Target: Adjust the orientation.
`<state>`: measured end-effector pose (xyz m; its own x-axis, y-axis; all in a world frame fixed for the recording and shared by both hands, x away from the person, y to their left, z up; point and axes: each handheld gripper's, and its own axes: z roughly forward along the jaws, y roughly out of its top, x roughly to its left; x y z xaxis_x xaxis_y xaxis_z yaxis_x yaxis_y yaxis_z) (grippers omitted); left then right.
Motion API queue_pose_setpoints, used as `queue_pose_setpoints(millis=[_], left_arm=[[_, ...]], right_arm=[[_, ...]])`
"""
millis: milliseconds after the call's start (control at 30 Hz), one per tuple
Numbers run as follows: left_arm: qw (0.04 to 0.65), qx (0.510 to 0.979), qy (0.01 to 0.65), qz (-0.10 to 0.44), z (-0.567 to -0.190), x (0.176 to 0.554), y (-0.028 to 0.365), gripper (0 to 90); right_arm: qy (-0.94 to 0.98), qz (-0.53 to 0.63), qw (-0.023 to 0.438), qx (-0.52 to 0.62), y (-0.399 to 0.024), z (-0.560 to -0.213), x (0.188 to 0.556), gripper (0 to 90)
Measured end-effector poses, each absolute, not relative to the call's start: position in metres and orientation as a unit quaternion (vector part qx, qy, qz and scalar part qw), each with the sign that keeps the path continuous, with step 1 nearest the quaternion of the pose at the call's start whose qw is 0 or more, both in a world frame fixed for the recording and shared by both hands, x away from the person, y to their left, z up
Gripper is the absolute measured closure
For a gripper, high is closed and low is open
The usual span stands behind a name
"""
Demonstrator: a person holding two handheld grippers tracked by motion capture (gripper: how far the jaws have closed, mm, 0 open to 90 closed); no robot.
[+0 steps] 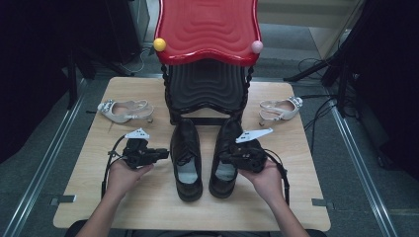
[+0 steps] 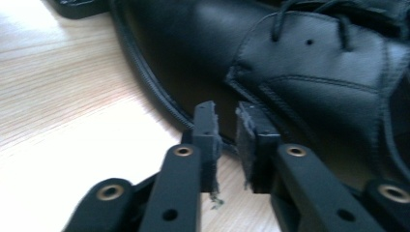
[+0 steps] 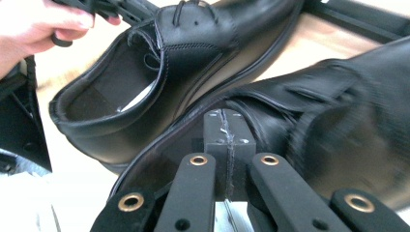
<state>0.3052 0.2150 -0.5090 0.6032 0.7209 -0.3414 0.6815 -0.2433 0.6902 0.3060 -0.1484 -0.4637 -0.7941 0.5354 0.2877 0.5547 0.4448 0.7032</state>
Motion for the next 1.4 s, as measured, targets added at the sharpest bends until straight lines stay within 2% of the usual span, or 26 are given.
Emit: queue_pose_setpoints(millis=[133,233,367,767,967,1400], left_arm=[[0.422,0.788,0.447,0.025,-0.507,0.307,0.215,87.5],[0.405,0.795,0.451,0.027,-0.507,0.31,0.212,89.2],[0.392,0.806,0.441,0.054,-0.502,0.317,0.2,89.3],[0.396,0.793,0.46,0.047,-0.511,0.313,0.207,87.5],[0.4,0.788,0.466,0.034,-0.516,0.313,0.209,86.6],[0.389,0.798,0.459,0.028,-0.521,0.312,0.2,85.5]], right_arm=[[-0.831,-0.438,-0.012,-0.343,-0.177,-0.455,0.299,90.0],[-0.817,-0.446,-0.028,-0.365,-0.199,-0.453,0.302,90.0],[-0.811,-0.424,-0.042,-0.401,-0.211,-0.467,0.314,90.0],[-0.834,-0.364,-0.037,-0.414,-0.199,-0.503,0.33,90.0],[-0.83,-0.364,-0.026,-0.421,-0.197,-0.506,0.334,90.0],[-0.829,-0.365,-0.038,-0.423,-0.186,-0.506,0.337,90.0]])
